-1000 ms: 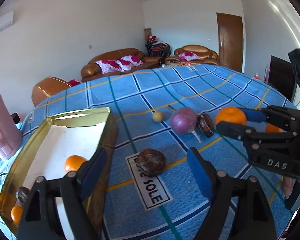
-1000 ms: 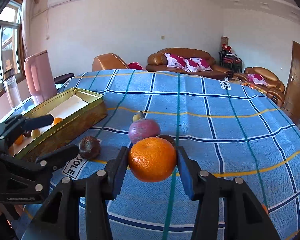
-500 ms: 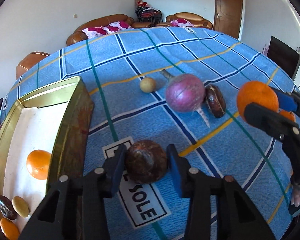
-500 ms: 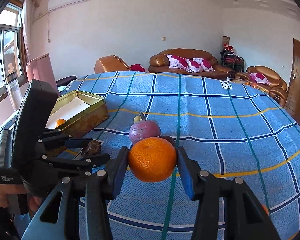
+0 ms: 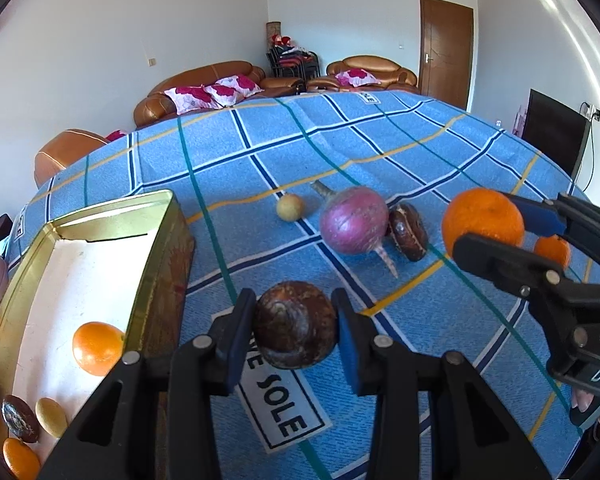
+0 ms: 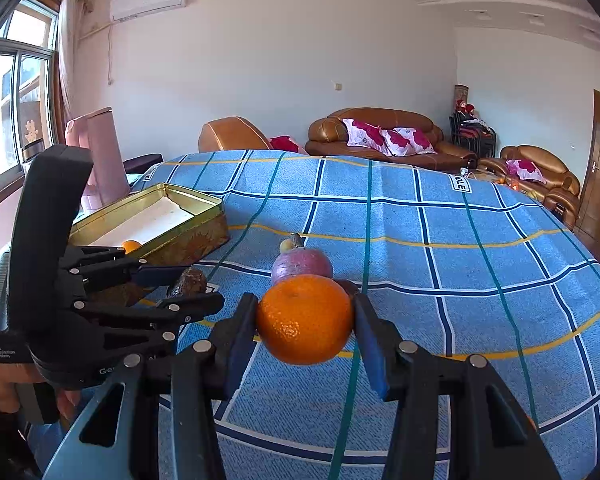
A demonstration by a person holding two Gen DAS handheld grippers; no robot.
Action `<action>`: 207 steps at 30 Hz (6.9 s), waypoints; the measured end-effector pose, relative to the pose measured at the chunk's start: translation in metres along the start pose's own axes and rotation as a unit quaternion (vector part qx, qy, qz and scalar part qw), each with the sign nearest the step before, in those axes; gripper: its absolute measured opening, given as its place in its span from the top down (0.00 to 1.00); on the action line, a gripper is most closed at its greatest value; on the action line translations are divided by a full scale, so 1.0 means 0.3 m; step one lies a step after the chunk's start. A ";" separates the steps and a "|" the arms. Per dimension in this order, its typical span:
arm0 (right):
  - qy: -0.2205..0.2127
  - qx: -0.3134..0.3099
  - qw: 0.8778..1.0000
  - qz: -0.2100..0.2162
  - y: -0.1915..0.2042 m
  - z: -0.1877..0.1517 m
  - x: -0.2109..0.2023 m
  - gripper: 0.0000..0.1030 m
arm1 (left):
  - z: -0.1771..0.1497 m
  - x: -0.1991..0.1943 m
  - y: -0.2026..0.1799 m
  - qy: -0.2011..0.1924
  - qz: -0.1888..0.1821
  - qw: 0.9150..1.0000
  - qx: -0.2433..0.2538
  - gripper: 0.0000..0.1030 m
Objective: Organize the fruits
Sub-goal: 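Carry the passion fruit in the left tool while the right tool carries the orange over the tray, then open both tools to drop the passion fruit and orange into the tray, then move both tools back toward the remaining fruits on the cloth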
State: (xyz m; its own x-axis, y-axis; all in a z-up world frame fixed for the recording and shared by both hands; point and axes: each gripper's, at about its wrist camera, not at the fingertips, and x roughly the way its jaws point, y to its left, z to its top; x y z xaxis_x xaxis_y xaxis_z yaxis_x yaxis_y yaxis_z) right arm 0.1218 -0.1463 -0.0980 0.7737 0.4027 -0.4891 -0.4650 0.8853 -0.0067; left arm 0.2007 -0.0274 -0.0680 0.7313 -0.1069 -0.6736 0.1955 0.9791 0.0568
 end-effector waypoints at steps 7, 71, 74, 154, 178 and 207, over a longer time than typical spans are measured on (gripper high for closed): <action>-0.013 -0.008 1.000 0.005 0.010 -0.001 -0.019 0.51 | -0.002 -0.048 0.015 -0.040 0.008 0.999 -0.009 0.61; -0.115 -0.036 0.993 -0.015 0.049 -0.022 -0.149 0.51 | -0.088 -0.284 0.034 -0.212 0.075 0.972 -0.063 0.61; -0.120 -0.036 0.992 -0.015 0.048 -0.023 -0.156 0.51 | -0.094 -0.294 0.035 -0.218 0.079 0.971 -0.065 0.61; -0.098 -0.108 0.984 0.098 0.464 0.068 -0.019 0.51 | -0.235 -0.424 0.370 -0.187 0.124 0.964 -0.145 0.61; -0.081 -0.147 0.976 0.141 0.649 0.067 0.059 0.51 | -0.288 -0.411 0.477 -0.145 0.149 0.963 -0.170 0.61; 0.001 -0.162 0.974 0.158 0.689 0.070 0.165 0.25 | -0.288 -0.388 0.474 -0.111 0.148 0.969 -0.164 0.41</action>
State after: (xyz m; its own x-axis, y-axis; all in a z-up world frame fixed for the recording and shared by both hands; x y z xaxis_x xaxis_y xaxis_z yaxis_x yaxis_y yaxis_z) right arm 0.0732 0.0614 -0.1053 0.5685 0.6430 -0.5132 -0.7920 0.5965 -0.1300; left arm 0.0869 0.1393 -0.0452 0.8537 0.1876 -0.4859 -0.2359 0.9710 -0.0395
